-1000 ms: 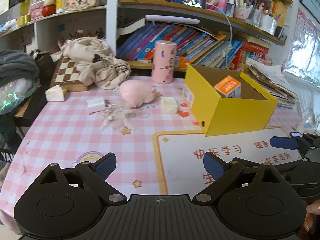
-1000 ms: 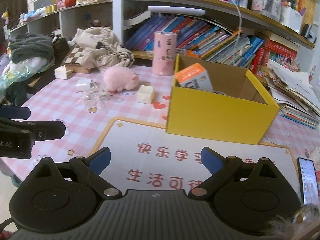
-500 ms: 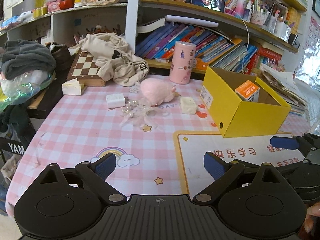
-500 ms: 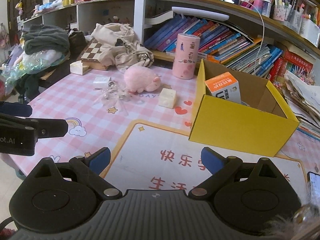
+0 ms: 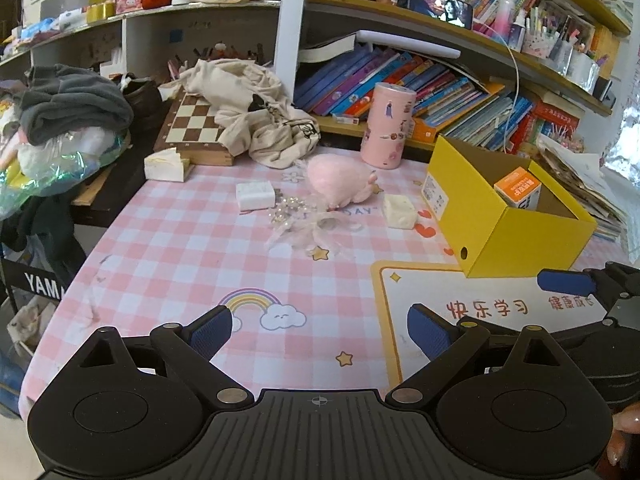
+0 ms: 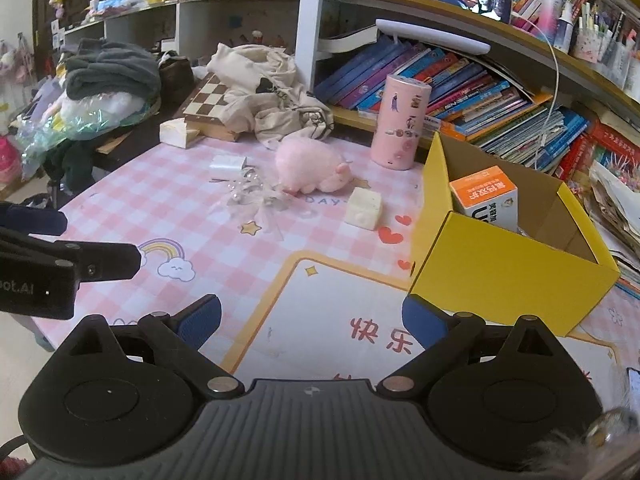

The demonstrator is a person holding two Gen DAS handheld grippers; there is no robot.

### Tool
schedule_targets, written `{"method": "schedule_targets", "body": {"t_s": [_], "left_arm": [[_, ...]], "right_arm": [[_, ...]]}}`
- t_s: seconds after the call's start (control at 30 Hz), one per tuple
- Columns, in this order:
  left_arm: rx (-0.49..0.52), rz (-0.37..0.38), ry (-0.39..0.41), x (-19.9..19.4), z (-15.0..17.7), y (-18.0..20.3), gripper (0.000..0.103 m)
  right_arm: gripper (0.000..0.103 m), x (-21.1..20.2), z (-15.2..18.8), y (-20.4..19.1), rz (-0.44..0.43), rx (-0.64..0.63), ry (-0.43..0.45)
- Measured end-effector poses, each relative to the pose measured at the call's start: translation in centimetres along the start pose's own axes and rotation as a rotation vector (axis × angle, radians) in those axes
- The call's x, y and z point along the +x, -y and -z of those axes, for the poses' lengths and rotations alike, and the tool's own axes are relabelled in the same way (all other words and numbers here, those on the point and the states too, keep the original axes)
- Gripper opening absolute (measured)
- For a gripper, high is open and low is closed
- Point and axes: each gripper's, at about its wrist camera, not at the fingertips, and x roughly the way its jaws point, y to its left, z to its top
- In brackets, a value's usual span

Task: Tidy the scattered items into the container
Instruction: 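Move the right tool toward the cream cube and the left tool toward the pearl bow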

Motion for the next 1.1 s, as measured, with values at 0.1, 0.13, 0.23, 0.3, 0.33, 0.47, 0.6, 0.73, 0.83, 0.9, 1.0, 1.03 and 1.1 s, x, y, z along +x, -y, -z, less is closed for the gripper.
{"method": "schedule_targets", "body": {"t_s": [0.1, 0.13, 0.23, 0.3, 0.33, 0.47, 0.6, 0.73, 0.83, 0.9, 1.0, 1.03, 1.1], "left_arm": [[-0.009, 0.005, 0.008, 0.2, -0.1, -0.1, 0.096], [-0.012, 0.006, 0.010, 0.2, -0.2, -0.1, 0.096], [-0.013, 0.008, 0.004, 0.6, -0.2, -0.1, 0.096], [-0.016, 0.004, 0.001, 0.8, -0.2, -0.2, 0.096], [-0.018, 0.000, 0.002, 1.0, -0.3, -0.3, 0.096], [-0.024, -0.008, -0.007, 1.8, -0.5, -0.5, 0.096], [-0.032, -0.022, -0.014, 2.8, -1.1, -0.7, 0.096], [-0.039, -0.032, -0.020, 4.2, -1.8, -1.0, 0.096], [-0.055, -0.043, -0.028, 5.3, -2.2, -1.3, 0.096], [-0.070, -0.051, -0.039, 6.0, -2.6, -1.7, 0.096], [-0.070, -0.056, -0.041, 7.0, -3.2, -2.0, 0.096], [-0.070, -0.057, -0.037, 7.4, -3.4, -2.1, 0.096], [-0.071, -0.061, -0.038, 8.2, -3.9, -2.3, 0.096]], "right_arm": [[0.098, 0.2, 0.0, -0.1, 0.000, -0.009, -0.012], [0.098, 0.3, 0.0, -0.3, -0.001, -0.017, -0.013], [0.098, 0.7, 0.0, -0.4, 0.000, -0.031, -0.015], [0.098, 1.0, 0.0, -0.4, 0.002, -0.033, -0.016], [0.098, 1.2, -0.1, -0.4, 0.004, -0.035, -0.016], [0.098, 2.3, -0.5, -0.2, 0.007, -0.039, -0.022], [0.098, 3.6, -1.2, 0.0, 0.009, -0.040, -0.026], [0.098, 5.1, -2.3, 0.1, 0.017, -0.047, -0.029], [0.098, 6.3, -3.2, 0.4, 0.017, -0.038, -0.032], [0.097, 7.2, -3.6, 0.5, 0.014, -0.031, -0.044], [0.097, 8.5, -4.2, 0.4, 0.014, -0.040, -0.052], [0.097, 9.0, -4.5, 0.4, 0.017, -0.044, -0.050], [0.097, 9.9, -5.0, 0.5, 0.024, -0.044, -0.051]]}}
